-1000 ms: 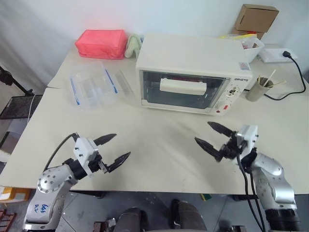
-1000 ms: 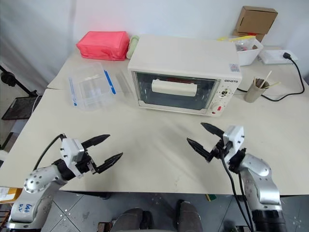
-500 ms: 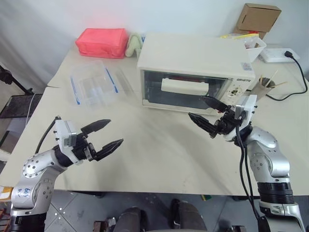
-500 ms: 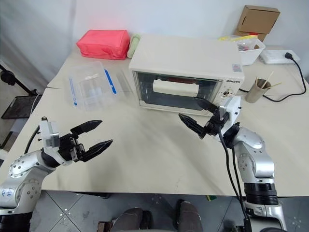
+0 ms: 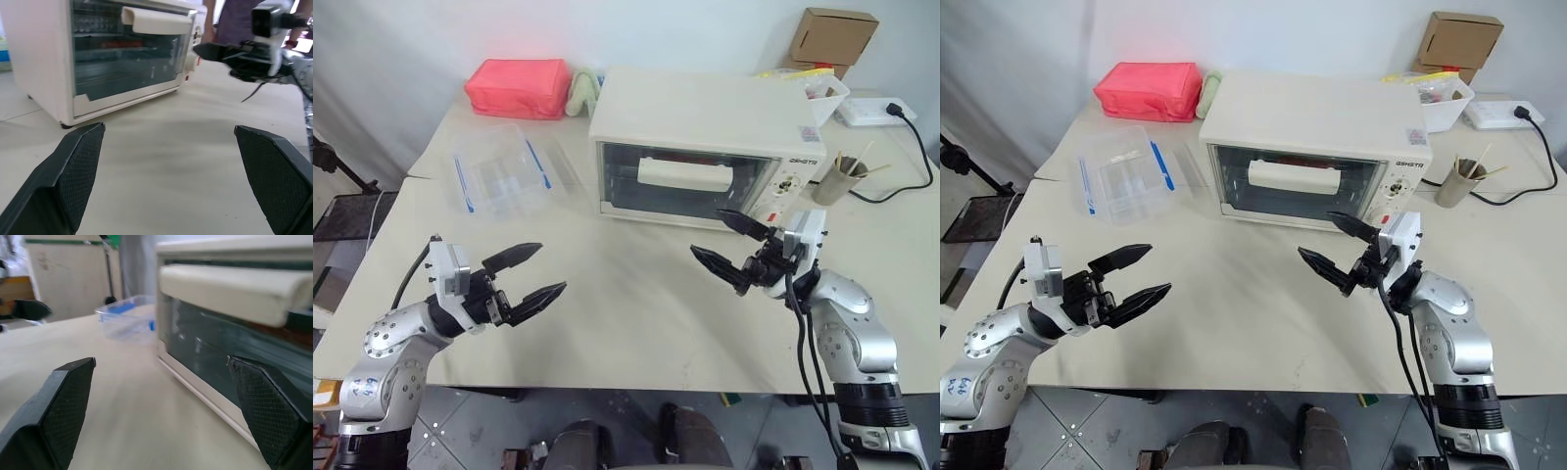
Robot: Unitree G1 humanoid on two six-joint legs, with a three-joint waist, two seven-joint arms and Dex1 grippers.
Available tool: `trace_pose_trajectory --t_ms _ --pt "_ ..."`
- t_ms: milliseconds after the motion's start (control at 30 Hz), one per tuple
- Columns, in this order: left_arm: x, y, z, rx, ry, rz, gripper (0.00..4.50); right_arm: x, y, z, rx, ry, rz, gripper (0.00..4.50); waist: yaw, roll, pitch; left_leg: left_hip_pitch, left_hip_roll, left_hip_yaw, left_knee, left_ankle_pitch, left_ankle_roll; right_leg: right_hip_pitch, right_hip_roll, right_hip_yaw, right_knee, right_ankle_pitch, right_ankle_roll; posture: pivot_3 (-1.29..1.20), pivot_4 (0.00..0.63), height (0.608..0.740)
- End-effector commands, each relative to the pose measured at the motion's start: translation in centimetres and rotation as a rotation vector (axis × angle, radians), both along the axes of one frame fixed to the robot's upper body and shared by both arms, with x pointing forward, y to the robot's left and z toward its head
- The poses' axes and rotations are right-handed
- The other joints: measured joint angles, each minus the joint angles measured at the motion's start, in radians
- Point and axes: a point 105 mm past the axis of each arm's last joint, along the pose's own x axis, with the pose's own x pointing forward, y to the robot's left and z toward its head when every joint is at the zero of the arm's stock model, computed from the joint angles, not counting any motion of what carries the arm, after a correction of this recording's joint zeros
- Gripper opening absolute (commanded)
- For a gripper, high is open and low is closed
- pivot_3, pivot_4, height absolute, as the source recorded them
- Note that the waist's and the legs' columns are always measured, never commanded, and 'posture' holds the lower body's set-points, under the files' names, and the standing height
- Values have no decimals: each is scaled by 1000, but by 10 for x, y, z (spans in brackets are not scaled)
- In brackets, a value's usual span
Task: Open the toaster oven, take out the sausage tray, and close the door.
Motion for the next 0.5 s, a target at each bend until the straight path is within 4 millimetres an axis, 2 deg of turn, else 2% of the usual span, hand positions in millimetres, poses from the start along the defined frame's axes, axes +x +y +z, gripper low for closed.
trace_pose_trajectory --t_ms 33,167,300,500 --pt "-1 -6 5 -19 -27 -39 4487 6 -3 21 7 -111 -19 4500 -1 0 0 0 0 0 0 0 0 0 0 0 0 0 0 0 150 740" --pt "-1 -8 5 -23 -30 -48 4487 5 6 24 -53 -148 51 4500 -1 0 0 0 0 0 0 0 0 0 0 0 0 0 0 0 150 740" --pt "1 -10 6 -30 -35 -45 4487 -4 15 32 -39 -186 93 4500 0 0 0 0 0 -1 0 0 0 0 0 0 0 0 0 0 150 740" --pt "6 -8 10 -39 -49 -23 4487 -19 19 22 -81 -171 124 4500 3 0 0 0 0 -1 1 0 0 0 0 -1 0 0 0 0 150 740"
